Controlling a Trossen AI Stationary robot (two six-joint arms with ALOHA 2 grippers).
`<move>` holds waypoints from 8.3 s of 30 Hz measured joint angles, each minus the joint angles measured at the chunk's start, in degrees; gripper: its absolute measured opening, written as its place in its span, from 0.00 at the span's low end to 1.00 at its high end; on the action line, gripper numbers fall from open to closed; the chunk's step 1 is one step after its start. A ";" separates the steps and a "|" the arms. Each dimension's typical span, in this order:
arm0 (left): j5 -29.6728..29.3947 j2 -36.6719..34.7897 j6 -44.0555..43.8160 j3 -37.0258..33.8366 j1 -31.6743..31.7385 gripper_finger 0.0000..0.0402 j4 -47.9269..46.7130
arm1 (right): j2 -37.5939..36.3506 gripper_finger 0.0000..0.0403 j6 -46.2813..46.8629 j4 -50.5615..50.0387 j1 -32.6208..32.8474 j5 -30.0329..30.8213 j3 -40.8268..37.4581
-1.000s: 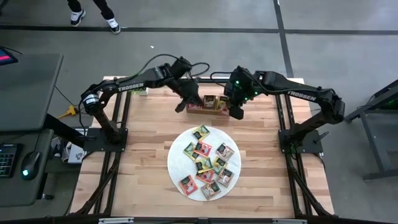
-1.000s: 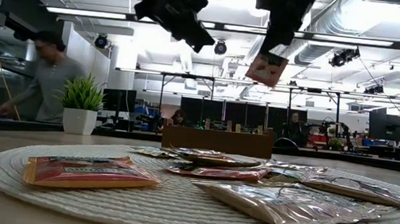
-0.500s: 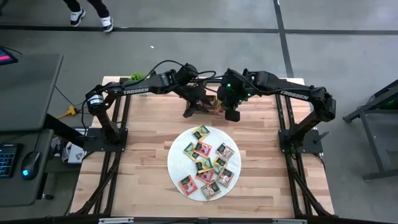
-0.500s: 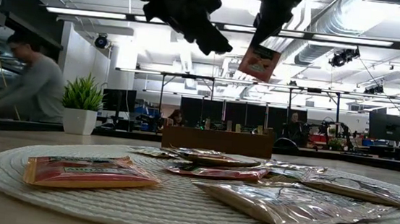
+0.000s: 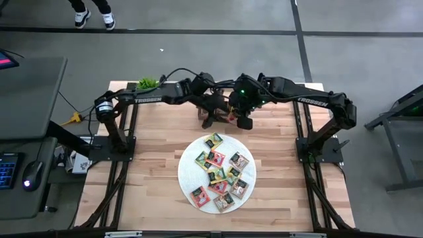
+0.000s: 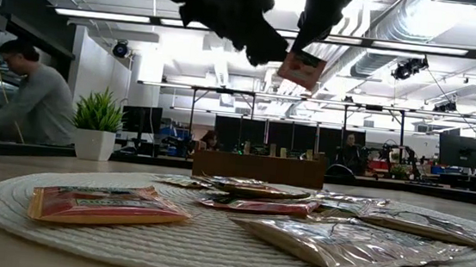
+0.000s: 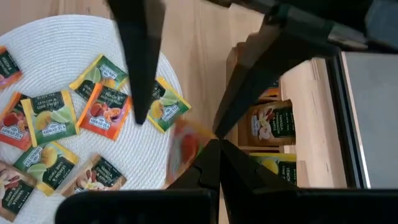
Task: Pick & Place Tea
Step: Put the orange tea bag into the left section of the wooden organizer, then put the yellow tea bag into the right section of the wooden organizer
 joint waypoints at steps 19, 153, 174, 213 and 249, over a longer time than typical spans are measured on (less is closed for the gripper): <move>-7.20 0.66 -3.16 -0.15 -0.62 0.49 1.43 | 0.02 0.00 -0.02 1.51 0.00 -0.26 0.00; 4.38 -0.89 -22.21 -33.62 22.81 0.44 46.94 | -27.26 0.55 23.96 11.93 -3.15 10.80 -24.24; 10.10 -4.81 -18.63 -33.49 14.24 0.01 38.75 | -11.00 0.46 22.52 19.25 2.64 3.05 -24.22; -13.41 -13.99 -22.43 -46.16 -9.25 0.00 30.82 | 13.99 0.00 16.04 38.78 6.23 -8.41 -24.22; -15.60 -4.99 -24.83 -42.43 -9.72 0.00 33.42 | 18.11 0.00 18.32 40.97 5.18 -9.85 -24.22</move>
